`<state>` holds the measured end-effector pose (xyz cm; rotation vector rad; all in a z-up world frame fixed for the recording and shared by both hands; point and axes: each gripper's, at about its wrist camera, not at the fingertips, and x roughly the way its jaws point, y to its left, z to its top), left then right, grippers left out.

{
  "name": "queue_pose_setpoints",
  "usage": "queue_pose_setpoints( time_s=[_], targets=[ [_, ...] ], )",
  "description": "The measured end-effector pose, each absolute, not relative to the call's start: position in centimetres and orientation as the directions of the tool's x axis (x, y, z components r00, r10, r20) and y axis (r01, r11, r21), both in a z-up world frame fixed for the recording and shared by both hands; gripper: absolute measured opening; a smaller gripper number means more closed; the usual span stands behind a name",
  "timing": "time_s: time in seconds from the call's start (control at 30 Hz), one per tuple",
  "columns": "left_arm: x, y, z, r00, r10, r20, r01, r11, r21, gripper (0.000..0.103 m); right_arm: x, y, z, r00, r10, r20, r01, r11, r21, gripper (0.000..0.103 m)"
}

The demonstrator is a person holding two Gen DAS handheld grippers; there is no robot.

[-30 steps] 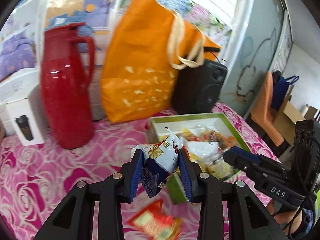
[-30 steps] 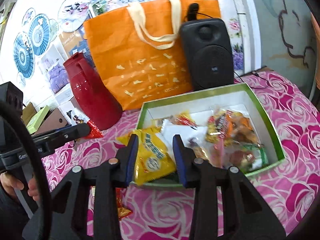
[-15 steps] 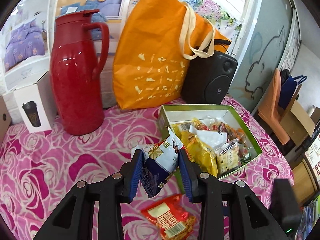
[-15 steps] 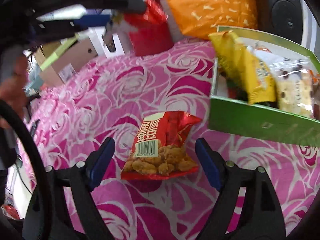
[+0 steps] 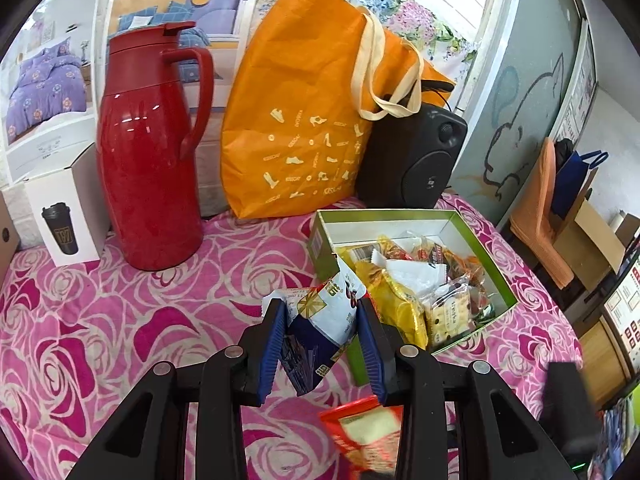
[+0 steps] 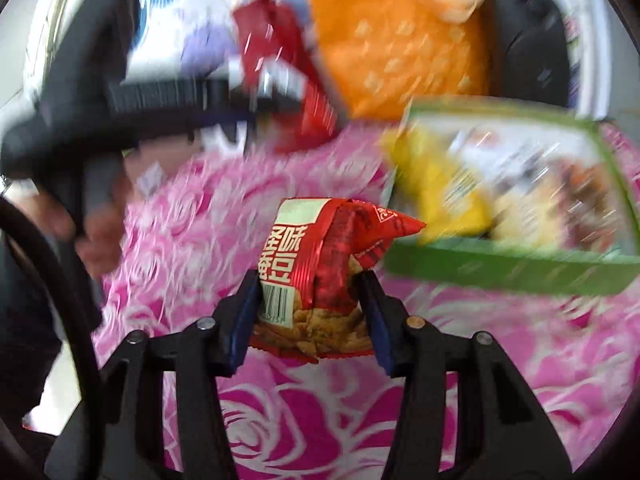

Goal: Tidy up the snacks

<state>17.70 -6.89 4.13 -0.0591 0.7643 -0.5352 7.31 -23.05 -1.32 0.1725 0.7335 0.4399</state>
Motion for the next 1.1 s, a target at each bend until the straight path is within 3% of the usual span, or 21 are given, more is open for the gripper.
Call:
queue_pose_setpoints(
  time_s=[0.13,0.33,0.5,0.53,0.57,0.6,0.63,0.67,0.73,0.87,1.1],
  targets=[
    [17.7,-8.6,4.0,0.574,-0.501,-0.648,0.473,0.848,-0.237,0.037,7.8,-28.0,1.6,0.769,0.322,-0.552,-0.208,0.943,0.26,0.052],
    [18.7,-11.7,4.5,0.551,-0.534,-0.642,0.517,0.822,-0.239,0.037,11.5,-34.4,1.7,0.814,0.19,-0.549,-0.035,0.959,0.28,0.052],
    [20.3,-15.5,4.8,0.522,-0.554,-0.649,0.553,0.799,-0.237,0.037,15.4,-36.7,0.4,0.811,0.182,-0.556,0.003,0.949,0.315,0.053],
    [20.5,-16.2,4.8,0.516,-0.557,-0.651,0.558,0.795,-0.238,0.037,16.0,-37.1,0.2,0.812,0.177,-0.556,0.003,0.952,0.307,0.056],
    [20.7,-16.6,4.8,0.511,-0.56,-0.652,0.563,0.791,-0.239,0.038,16.7,-37.0,0.0,0.81,0.17,-0.561,-0.004,0.959,0.284,0.075],
    [20.9,-17.1,4.7,0.509,-0.565,-0.65,0.567,0.788,-0.241,0.039,16.9,-36.8,-0.2,0.804,0.158,-0.573,-0.006,0.966,0.257,0.1],
    [21.2,-17.7,4.5,0.506,-0.571,-0.647,0.57,0.784,-0.246,0.049,17.1,-36.8,-0.5,0.799,0.142,-0.585,-0.007,0.974,0.227,0.102],
    [21.3,-17.9,4.4,0.505,-0.569,-0.649,0.566,0.786,-0.249,0.075,17.0,-36.7,-0.7,0.803,0.134,-0.581,-0.016,0.979,0.204,0.102],
    [21.5,-18.0,3.9,0.536,-0.535,-0.654,0.524,0.818,-0.239,0.094,16.3,-36.4,-1.0,0.814,0.123,-0.568,-0.042,0.987,0.152,0.102],
    [21.8,-17.4,2.7,0.578,-0.45,-0.681,0.469,0.866,-0.175,0.094,15.5,-37.1,-2.0,0.799,0.101,-0.592,-0.019,0.99,0.143,0.102],
    [20.4,-16.7,3.0,0.605,-0.434,-0.667,0.456,0.876,-0.156,0.094,12.4,-37.7,-0.5,0.805,0.094,-0.586,0.012,0.984,0.176,0.103]
  ],
)
